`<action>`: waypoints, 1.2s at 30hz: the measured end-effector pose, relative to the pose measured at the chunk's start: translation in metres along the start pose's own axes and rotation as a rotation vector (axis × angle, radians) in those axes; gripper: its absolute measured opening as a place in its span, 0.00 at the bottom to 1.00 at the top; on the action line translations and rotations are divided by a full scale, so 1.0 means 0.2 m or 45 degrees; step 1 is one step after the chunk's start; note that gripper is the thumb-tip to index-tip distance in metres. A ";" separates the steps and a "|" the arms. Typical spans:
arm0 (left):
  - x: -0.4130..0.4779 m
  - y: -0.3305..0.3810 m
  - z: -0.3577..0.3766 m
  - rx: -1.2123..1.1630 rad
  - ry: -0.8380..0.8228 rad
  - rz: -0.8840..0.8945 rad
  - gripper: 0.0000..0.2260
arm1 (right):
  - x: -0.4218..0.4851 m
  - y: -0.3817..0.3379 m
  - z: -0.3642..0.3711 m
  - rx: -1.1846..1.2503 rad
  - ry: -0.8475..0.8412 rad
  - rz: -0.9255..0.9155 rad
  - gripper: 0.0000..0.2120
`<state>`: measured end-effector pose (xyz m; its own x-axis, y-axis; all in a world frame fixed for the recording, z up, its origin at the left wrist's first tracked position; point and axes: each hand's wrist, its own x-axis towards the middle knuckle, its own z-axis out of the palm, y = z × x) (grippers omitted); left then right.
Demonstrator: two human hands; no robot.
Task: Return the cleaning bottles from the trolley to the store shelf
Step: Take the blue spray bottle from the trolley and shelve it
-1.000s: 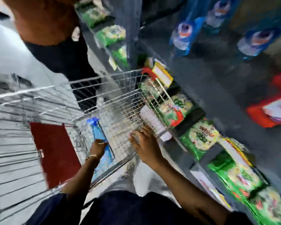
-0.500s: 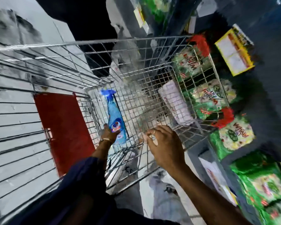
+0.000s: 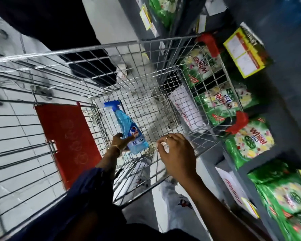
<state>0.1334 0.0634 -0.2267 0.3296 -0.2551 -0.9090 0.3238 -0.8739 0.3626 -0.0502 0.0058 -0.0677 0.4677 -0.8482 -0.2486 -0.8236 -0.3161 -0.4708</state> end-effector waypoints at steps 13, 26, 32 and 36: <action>-1.12 0.49 0.04 -0.174 -0.528 0.797 0.15 | 0.04 0.14 -0.45 1.485 -0.200 0.421 0.18; -1.59 0.59 0.60 0.116 -0.943 1.065 0.13 | -0.50 0.47 -0.99 1.685 0.320 0.336 0.06; -1.58 0.60 0.77 0.199 -1.003 1.093 0.15 | -0.58 0.56 -1.04 1.816 0.442 0.363 0.08; -1.56 0.64 0.84 0.216 -1.046 1.139 0.21 | -0.58 0.61 -1.05 1.770 0.556 0.359 0.07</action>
<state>-0.0772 -0.0390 0.0683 -0.3006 -0.9243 -0.2353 0.1304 -0.2842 0.9499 -0.2709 -0.0239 0.0811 0.0102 -0.9481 -0.3179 0.2084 0.3130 -0.9266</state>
